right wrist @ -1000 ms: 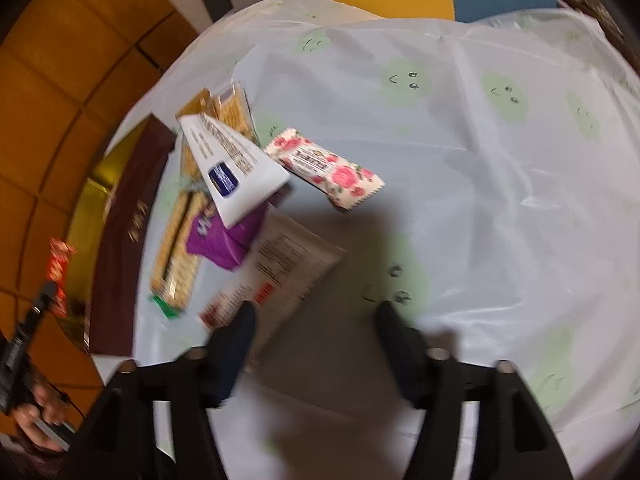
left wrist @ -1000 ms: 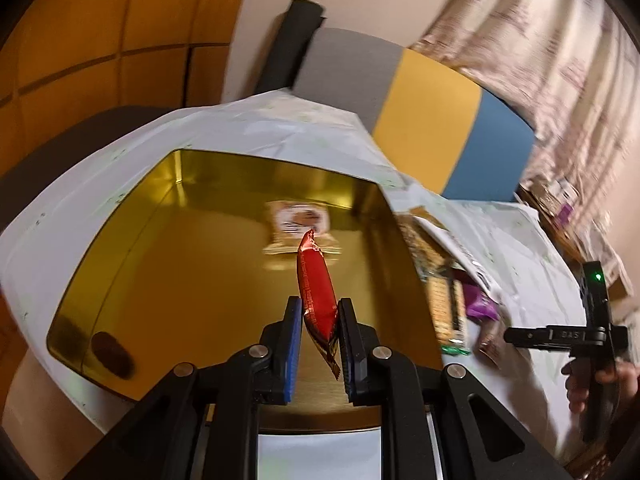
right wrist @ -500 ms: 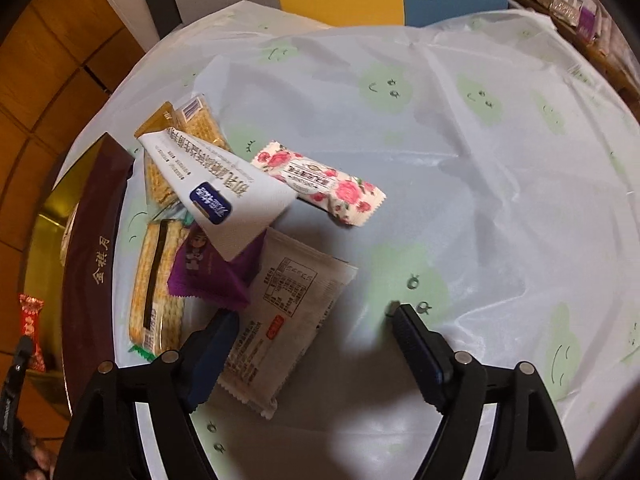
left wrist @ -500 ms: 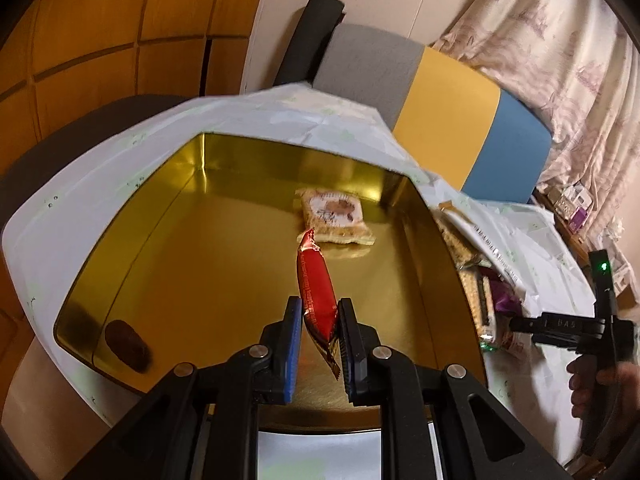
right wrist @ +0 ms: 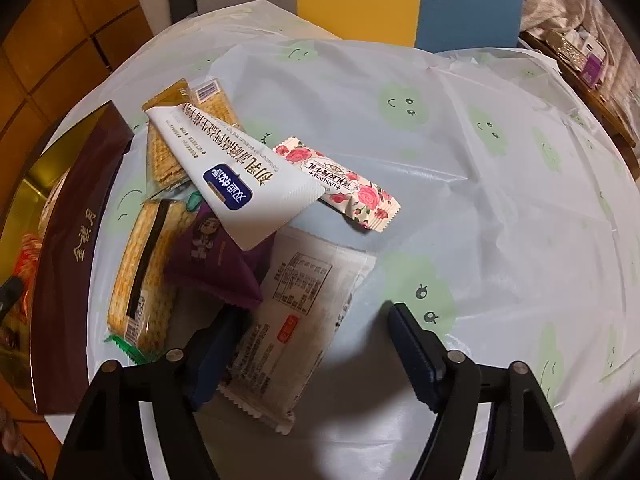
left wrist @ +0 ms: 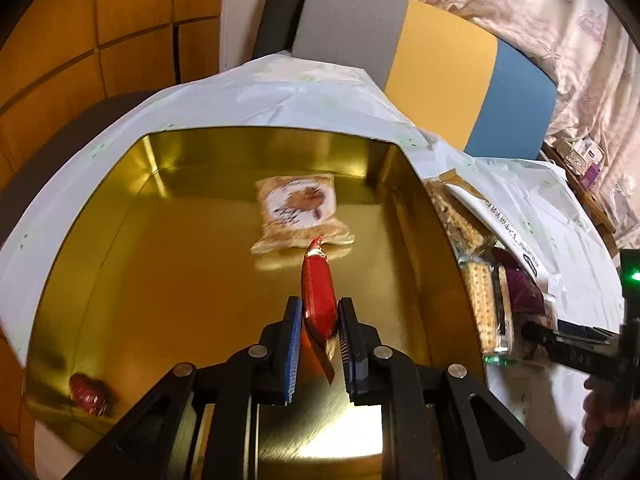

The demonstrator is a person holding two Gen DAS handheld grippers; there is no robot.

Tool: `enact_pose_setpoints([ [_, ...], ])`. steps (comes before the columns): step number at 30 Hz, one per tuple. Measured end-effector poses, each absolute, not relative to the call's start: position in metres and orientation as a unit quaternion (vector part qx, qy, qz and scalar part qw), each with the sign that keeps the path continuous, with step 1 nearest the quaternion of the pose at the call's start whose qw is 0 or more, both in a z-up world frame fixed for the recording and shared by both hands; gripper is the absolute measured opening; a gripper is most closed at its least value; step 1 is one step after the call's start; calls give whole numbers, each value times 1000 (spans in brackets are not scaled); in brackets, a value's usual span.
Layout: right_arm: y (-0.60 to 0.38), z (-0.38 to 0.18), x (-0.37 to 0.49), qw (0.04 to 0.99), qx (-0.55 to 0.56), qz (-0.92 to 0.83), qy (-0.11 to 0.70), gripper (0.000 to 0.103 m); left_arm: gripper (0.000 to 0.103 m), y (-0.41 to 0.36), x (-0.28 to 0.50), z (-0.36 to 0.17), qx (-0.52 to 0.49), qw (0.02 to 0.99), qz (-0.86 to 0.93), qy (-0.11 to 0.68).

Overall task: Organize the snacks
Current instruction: 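Carry the red snack bar over the tin with the left tool while the right tool nears the sachet, then release the red snack bar into the tin with the left tool while the right tool grasps the white sachet, then carry the white sachet into the gold tin and open the right tool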

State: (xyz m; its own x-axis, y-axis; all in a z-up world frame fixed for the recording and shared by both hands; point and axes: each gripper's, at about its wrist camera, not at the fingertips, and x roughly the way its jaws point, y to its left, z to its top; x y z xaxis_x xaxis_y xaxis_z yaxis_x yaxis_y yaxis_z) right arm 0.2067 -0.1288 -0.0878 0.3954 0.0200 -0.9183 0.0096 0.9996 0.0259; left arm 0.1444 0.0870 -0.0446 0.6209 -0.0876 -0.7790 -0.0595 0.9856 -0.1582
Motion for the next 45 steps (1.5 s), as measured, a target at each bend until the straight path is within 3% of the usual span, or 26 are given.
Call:
enact_pose_setpoints([
  [4,-133,-89,196,838,4,17,545,72,25,81,149,-47,-82,896,-2,437],
  [9,-140,-91,189,844,3,23,536,72,40,81,133,-40,-88,907,6,411],
  [21,-156,-82,157,849,-4,34,527,70,41,44,70,-7,-69,933,-75,345],
  [24,-158,-79,153,847,-8,37,530,61,41,21,56,-8,-56,929,-125,344],
  [28,-166,-74,148,842,-12,43,537,40,41,-14,43,-24,-21,911,-194,364],
  [30,-171,-73,144,839,-12,47,542,36,41,-28,41,-40,-16,897,-221,384],
  [36,-182,-72,131,834,-16,59,548,35,40,-44,43,-74,-12,869,-246,429],
  [45,-189,-66,113,830,-12,89,550,34,40,-40,39,-81,-27,876,-249,412],
])
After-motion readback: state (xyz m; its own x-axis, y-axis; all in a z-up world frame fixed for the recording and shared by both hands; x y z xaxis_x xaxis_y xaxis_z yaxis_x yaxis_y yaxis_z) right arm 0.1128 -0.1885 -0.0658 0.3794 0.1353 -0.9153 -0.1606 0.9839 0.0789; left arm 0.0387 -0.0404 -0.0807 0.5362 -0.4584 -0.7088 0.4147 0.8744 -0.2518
